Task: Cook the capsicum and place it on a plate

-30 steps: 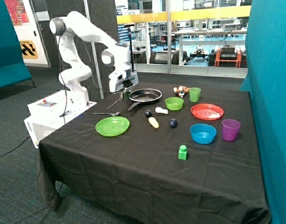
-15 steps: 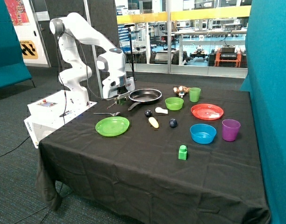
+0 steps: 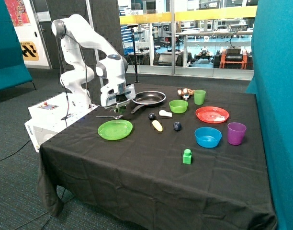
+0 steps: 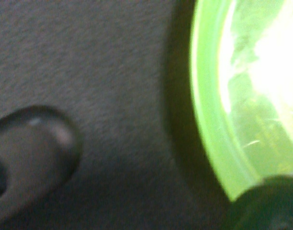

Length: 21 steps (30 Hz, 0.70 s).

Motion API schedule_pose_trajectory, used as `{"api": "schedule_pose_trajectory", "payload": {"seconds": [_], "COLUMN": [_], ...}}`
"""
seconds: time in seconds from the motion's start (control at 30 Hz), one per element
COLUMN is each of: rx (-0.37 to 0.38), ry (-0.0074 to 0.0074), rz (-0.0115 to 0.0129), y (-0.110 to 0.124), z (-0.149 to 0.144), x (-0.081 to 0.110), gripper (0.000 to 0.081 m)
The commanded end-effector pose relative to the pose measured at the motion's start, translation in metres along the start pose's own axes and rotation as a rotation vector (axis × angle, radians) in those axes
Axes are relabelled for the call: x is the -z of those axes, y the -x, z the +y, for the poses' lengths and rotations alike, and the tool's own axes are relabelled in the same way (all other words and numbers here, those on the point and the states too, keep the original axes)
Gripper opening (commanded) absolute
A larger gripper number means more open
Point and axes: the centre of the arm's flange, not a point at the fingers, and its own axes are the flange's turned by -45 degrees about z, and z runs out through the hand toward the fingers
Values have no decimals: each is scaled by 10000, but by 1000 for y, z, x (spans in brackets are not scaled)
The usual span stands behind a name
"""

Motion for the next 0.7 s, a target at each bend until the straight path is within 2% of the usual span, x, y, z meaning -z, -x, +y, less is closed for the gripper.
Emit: {"api": "schedule_pose_trajectory", "payload": {"seconds": [0.0, 0.3, 0.67], "rx": [-60, 40, -68], "ry": [-72, -72, -72], "rz": [-34, -34, -34], "y": [-11, -17, -36], "z": [15, 24, 40], "x": [-6, -11, -16], "gripper": [0, 0, 0]}}
